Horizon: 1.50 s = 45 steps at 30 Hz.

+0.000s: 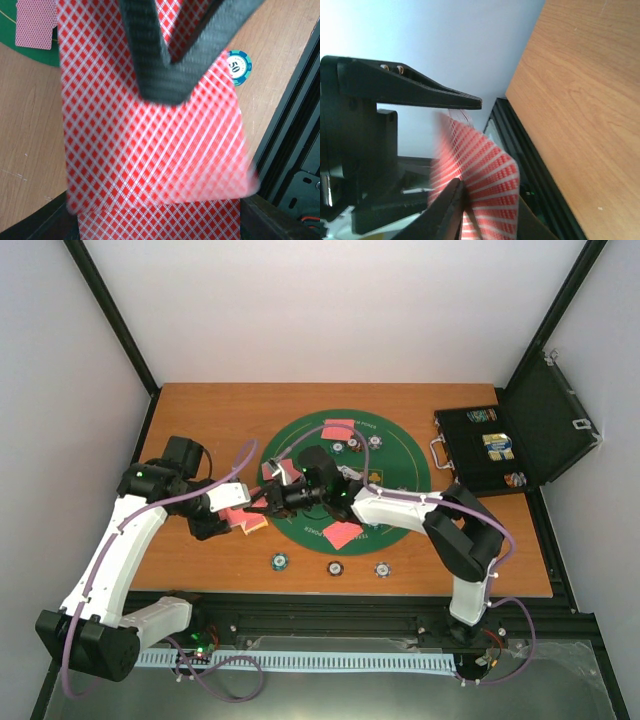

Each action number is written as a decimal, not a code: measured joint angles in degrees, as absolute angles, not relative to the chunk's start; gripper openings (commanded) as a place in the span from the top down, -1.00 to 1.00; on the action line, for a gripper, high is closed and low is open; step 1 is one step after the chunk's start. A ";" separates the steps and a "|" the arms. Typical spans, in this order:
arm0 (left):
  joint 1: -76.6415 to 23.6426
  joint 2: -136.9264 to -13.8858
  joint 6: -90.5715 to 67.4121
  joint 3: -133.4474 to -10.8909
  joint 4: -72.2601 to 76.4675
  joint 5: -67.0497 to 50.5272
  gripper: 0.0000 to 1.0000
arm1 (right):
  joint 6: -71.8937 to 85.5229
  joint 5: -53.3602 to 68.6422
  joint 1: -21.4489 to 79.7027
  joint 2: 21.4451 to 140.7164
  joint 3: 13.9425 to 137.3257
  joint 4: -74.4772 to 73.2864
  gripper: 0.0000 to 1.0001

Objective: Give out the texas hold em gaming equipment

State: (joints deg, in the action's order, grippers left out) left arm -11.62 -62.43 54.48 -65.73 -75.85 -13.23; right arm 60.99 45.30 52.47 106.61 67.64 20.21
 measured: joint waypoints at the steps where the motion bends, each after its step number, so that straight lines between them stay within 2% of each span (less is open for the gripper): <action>1: -11.62 -62.43 54.46 -65.73 -75.92 -13.06 0.97 | 60.62 45.30 52.25 106.26 67.68 19.31 0.72; 4: -11.53 -62.43 54.48 -65.73 -75.96 -13.04 0.97 | 58.85 44.53 51.35 105.14 67.79 15.29 0.94; 13: -11.51 -62.43 54.48 -65.73 -74.96 -13.08 0.97 | 52.29 43.99 42.39 101.62 66.83 1.10 0.94; 18: -11.51 -62.39 54.50 -65.32 -74.78 -13.06 0.97 | 39.38 39.35 33.82 99.39 75.40 -17.12 0.94; 22: -11.51 -62.39 54.59 -65.30 -74.76 -13.04 0.97 | 25.85 25.08 31.79 100.95 88.53 -33.56 0.94; 26: -11.51 -62.39 54.87 -65.30 -74.74 -12.99 0.97 | 15.53 5.93 32.95 104.68 96.51 -43.53 0.95; 30: -11.51 -62.39 54.87 -65.30 -74.74 -12.84 0.97 | 7.03 -14.33 35.57 109.38 96.31 -47.88 0.94; 37: -11.51 -62.39 54.87 -65.30 -74.74 -12.86 0.97 | -0.80 -33.43 40.10 118.56 94.67 -48.66 0.94; 40: -11.51 -62.39 54.87 -65.30 -74.76 -12.86 0.97 | -2.66 -37.19 41.63 120.55 92.47 -47.42 0.85; 41: -11.51 -62.39 54.87 -65.30 -74.76 -12.86 0.97 | -3.01 -37.76 41.91 120.86 91.77 -47.09 0.76; 43: -11.51 -62.39 54.87 -65.30 -74.76 -12.86 0.97 | -3.75 -38.33 42.52 121.34 90.72 -46.61 0.37; 45: -11.51 -62.39 54.87 -65.30 -74.76 -12.86 0.97 | -4.03 -38.30 42.83 121.43 90.06 -46.06 0.31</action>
